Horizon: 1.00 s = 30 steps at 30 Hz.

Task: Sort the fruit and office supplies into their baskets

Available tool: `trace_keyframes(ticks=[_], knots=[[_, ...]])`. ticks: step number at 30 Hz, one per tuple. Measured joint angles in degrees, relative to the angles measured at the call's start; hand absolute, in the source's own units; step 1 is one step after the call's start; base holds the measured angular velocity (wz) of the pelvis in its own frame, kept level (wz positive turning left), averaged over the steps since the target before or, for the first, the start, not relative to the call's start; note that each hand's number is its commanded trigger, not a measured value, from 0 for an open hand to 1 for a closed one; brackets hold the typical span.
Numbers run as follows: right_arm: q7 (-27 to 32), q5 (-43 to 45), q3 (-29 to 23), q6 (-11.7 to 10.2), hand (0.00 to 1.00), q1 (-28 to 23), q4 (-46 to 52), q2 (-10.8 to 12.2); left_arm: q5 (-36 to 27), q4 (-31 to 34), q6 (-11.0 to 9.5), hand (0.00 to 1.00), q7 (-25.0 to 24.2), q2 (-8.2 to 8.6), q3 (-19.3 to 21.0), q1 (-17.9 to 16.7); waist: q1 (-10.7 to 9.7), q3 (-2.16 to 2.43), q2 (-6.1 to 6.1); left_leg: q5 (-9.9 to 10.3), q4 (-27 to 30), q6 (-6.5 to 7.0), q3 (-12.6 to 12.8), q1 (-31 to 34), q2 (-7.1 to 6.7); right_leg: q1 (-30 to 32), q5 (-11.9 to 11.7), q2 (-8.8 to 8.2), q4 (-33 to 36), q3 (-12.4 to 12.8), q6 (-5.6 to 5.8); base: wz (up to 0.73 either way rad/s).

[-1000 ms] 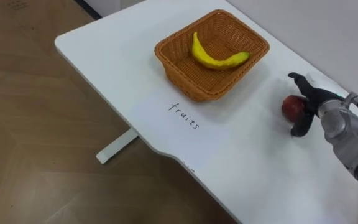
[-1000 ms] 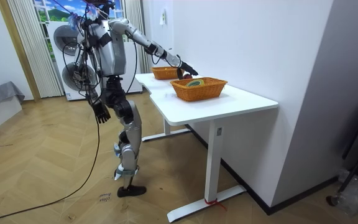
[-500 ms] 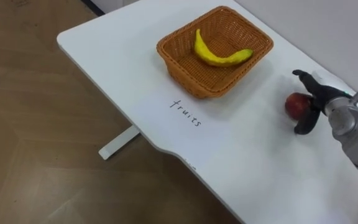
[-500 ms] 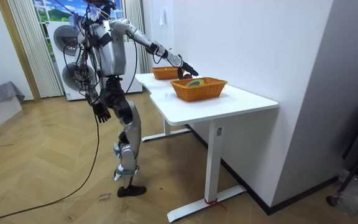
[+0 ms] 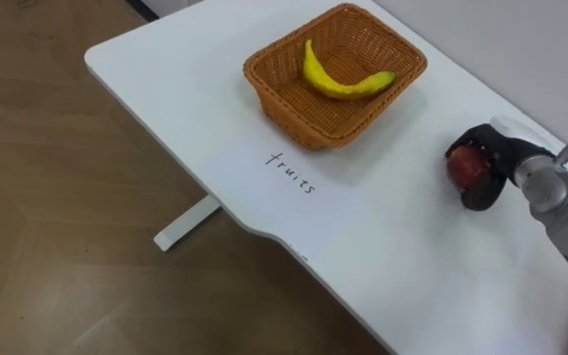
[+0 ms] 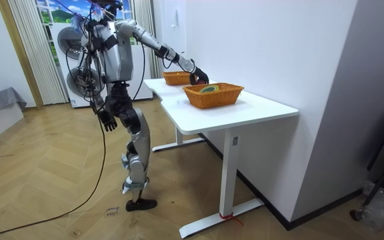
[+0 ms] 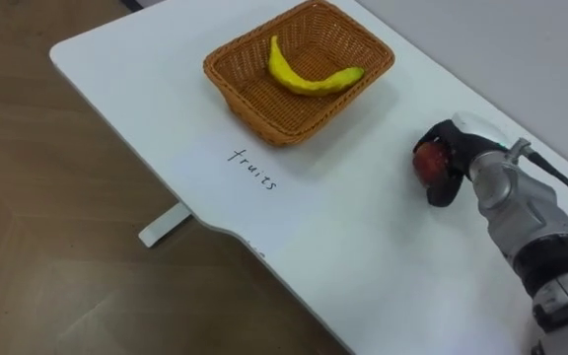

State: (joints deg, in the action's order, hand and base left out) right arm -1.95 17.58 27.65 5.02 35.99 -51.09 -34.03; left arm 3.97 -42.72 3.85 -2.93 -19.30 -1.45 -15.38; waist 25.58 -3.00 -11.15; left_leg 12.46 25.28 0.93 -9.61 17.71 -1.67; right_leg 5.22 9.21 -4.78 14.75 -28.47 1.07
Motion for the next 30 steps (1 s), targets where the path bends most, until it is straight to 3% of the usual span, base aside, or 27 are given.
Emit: trace_keyframes(ticks=[17, 18, 30], knots=[[0.13, 0.16, 0.34, 0.14, 1.0, 0.06, -0.27, -0.41, -0.03, -0.16, -0.14, 0.0, -0.12, -0.37, -0.48, 0.19, 0.06, 0.19, -0.27, -0.78, -0.02, -0.11, -0.04, 0.68, 0.02, 0.76, -0.34, 0.26, 0.03, 0.0, -0.55, 0.0], [0.17, 0.21, 0.34, 0.09, 1.0, 0.04, -0.46, -0.41, -0.02, -0.16, -0.14, 0.0, -0.11, -0.37, -0.47, 0.2, 0.04, 0.43, -0.59, -0.79, -0.04, -0.11, -0.08, 0.56, 0.01, 0.66, -0.34, 0.27, 0.03, 0.0, -0.55, 0.0], [-0.94, -0.34, 0.23, -0.21, 1.0, -0.1, -0.97, -0.37, -0.03, -0.18, -0.4, 0.0, 0.22, -0.3, -0.45, 0.47, -0.62, 0.46, -0.45, -0.79, -0.59, -0.1, 0.0, -0.63, 0.04, -0.38, -0.34, 0.28, -0.12, 0.44, -0.55, 0.0]])
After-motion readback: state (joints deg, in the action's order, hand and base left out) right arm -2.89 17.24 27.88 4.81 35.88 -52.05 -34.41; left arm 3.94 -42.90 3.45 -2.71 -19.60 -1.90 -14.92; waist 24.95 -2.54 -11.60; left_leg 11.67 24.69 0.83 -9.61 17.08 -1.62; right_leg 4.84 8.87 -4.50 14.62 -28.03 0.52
